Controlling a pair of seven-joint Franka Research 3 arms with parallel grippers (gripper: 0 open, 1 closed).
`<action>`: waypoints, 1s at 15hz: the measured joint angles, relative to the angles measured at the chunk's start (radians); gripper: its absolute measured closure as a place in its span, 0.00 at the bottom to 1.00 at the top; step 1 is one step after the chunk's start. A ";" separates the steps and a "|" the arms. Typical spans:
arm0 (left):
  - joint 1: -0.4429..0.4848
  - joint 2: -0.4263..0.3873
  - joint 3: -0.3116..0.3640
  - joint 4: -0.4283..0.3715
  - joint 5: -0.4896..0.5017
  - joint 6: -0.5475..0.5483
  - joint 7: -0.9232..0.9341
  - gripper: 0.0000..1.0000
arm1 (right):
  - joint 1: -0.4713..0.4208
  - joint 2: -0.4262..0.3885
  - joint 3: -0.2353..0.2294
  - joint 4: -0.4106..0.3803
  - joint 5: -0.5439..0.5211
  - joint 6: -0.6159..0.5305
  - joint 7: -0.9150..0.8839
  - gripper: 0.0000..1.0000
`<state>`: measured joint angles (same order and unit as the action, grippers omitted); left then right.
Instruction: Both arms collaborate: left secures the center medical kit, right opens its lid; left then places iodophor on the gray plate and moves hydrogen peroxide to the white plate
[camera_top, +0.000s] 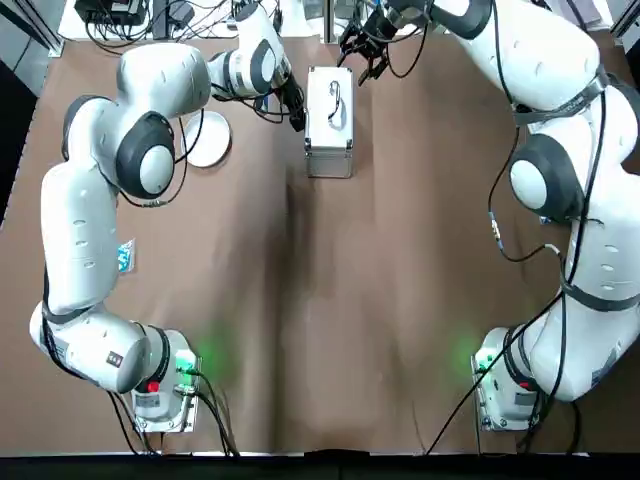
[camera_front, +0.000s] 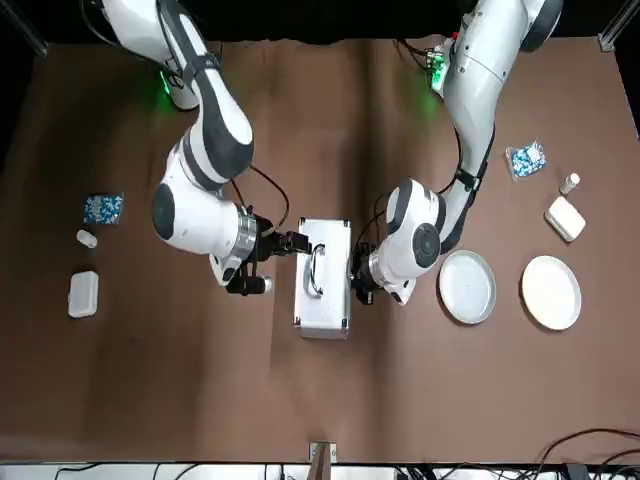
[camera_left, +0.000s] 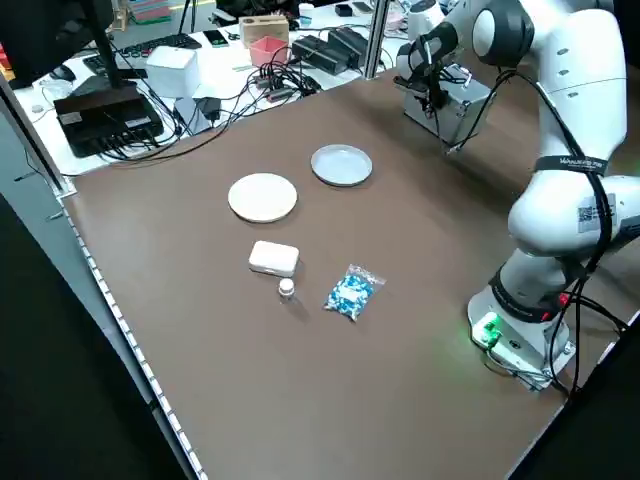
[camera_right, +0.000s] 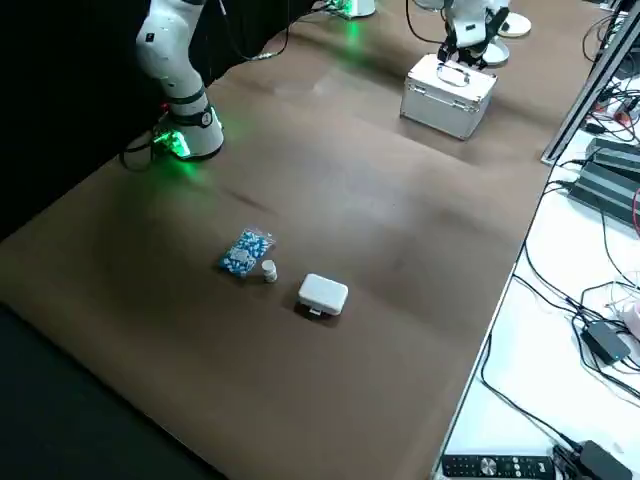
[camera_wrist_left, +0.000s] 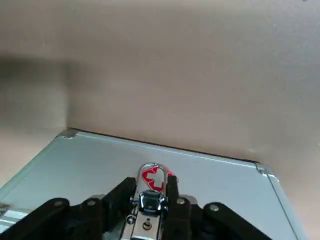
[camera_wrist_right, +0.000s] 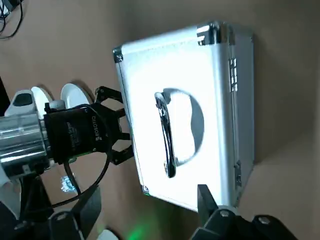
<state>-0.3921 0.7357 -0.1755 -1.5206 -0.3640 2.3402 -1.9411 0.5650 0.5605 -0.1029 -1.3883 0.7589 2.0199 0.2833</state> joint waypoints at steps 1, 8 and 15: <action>0.000 0.000 0.000 0.000 0.000 0.000 0.000 0.68 | -0.001 0.014 -0.001 0.000 0.030 0.001 -0.011 0.14; 0.000 0.000 0.000 0.000 0.000 0.000 0.000 0.68 | 0.007 0.072 0.004 0.019 0.062 0.029 -0.036 0.53; 0.000 0.000 0.000 0.000 0.000 0.000 0.000 0.68 | 0.024 0.098 0.005 0.019 0.062 0.089 -0.056 0.60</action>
<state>-0.3920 0.7353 -0.1754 -1.5204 -0.3640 2.3402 -1.9411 0.5889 0.6582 -0.0975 -1.3694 0.8208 2.1088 0.2271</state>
